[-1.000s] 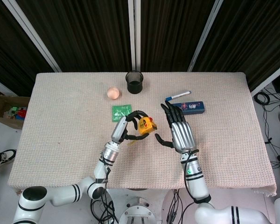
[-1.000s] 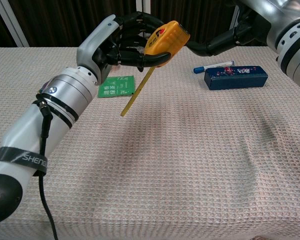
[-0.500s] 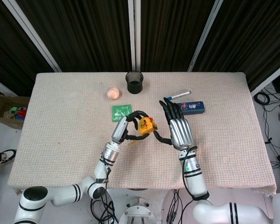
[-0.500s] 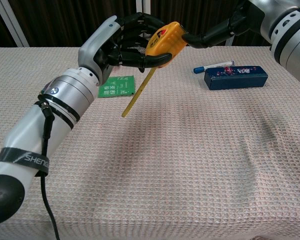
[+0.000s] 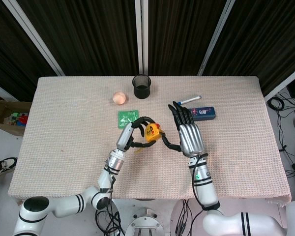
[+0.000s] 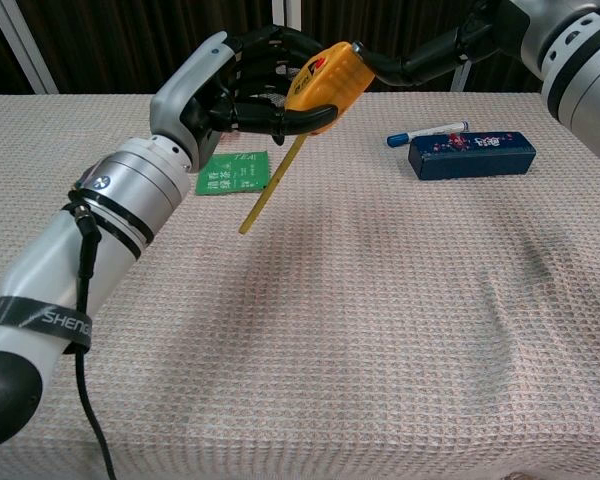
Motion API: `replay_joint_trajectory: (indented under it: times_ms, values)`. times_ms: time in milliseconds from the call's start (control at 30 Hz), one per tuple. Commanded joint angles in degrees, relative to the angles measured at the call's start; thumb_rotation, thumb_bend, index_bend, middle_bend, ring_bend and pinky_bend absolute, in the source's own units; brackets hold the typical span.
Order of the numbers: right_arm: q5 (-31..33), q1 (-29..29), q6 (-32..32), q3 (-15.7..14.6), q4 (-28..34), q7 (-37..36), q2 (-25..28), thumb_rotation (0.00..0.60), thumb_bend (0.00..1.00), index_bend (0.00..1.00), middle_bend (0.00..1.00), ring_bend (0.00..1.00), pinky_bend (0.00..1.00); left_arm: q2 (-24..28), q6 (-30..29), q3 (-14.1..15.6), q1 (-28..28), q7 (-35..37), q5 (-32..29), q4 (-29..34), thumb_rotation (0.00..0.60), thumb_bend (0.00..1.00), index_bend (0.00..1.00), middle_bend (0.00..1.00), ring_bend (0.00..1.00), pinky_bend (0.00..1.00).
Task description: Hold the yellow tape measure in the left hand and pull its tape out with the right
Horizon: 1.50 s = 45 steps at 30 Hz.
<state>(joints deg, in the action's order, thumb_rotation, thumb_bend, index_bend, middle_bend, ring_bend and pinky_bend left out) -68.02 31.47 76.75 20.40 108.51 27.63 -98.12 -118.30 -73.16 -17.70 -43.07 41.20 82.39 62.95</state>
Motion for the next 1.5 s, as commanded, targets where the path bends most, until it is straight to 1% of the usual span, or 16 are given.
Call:
replay_joint_trajectory:
  times_ms: [33,100,200,267,433,567,667,800,867,1033,1267,1500]
  values:
    - [0.13,0.04,0.09,-0.17,-0.12,-0.62,0.19,0.6,0.33,0.0,0.0,0.0,0.0,0.03,-0.09,0.07,0.01,0.26,0.16,-0.01,0.6,0.31,0.62,0.6,0.54,0.66]
    - [0.51,0.09,0.03,-0.21,-0.13,-0.85,0.35,0.6,0.35,0.02,0.0,0.0,0.0,0.07,-0.13,0.06,0.0,0.42,0.23,0.06,0.6,0.31,0.62,0.6,0.54,0.66]
    - [0.79,0.29,-0.01,-0.1,-0.23,-1.65,0.37,0.6,0.44,0.16,0.0,0.0,0.0,0.23,-0.31,0.08,0.03,0.51,0.41,0.36,0.6,0.31,0.62,0.6,0.54,0.66]
    - [0.47,0.52,0.03,-0.17,-0.54,-1.96,0.34,0.6,0.47,0.27,0.0,0.0,0.0,0.38,-0.43,0.11,0.06,0.41,0.53,0.62,0.6,0.31,0.62,0.6,0.54,0.66]
    - [-0.71,1.1,0.53,-0.31,-1.41,-2.73,-0.21,0.6,0.48,0.42,0.01,0.0,0.0,0.68,-0.27,0.17,0.11,0.19,0.5,1.15,0.6,0.31,0.62,0.6,0.54,0.66]
    - [-1.09,1.36,0.82,-0.42,-1.79,-3.08,-0.44,0.6,0.49,0.51,0.02,0.0,0.0,0.83,-0.18,0.13,0.13,0.27,0.42,1.4,0.6,0.31,0.62,0.6,0.54,0.66]
    - [-1.18,1.47,0.84,-0.49,-1.77,-3.51,-0.36,0.6,0.52,0.53,0.02,0.0,0.0,0.96,-0.22,0.06,0.15,0.37,0.44,1.57,0.6,0.31,0.62,0.6,0.54,0.66]
    - [-1.35,1.6,0.8,-0.61,-1.82,-4.11,-0.21,0.6,0.6,0.57,0.03,0.0,0.0,1.13,-0.24,0.01,0.17,0.41,0.44,1.85,0.6,0.31,0.62,0.6,0.54,0.66]
    - [-1.51,1.67,0.83,-0.72,-1.91,-4.31,-0.18,0.6,0.62,0.6,0.03,0.0,0.0,1.21,-0.3,0.02,0.21,0.4,0.47,1.95,0.6,0.31,0.62,0.6,0.54,0.66]
    - [-2.65,1.62,1.72,-0.84,-2.33,-5.2,-0.35,0.6,0.63,0.68,0.05,0.0,0.0,1.3,-0.35,0.05,0.32,0.46,0.41,2.05,0.6,0.31,0.62,0.6,0.54,0.66]
    - [-4.94,0.73,4.09,-0.65,-2.41,-7.26,0.06,0.6,0.63,0.73,0.08,0.0,0.0,1.7,-0.5,0.36,0.9,0.48,0.21,2.04,0.6,0.31,0.62,0.6,0.54,0.66]
    - [-7.72,-1.48,7.77,0.34,-2.11,-10.62,2.57,0.6,0.63,0.79,0.11,0.0,0.0,2.85,-0.07,2.11,2.74,2.23,-0.13,1.36,0.6,0.31,0.62,0.6,0.54,0.66]
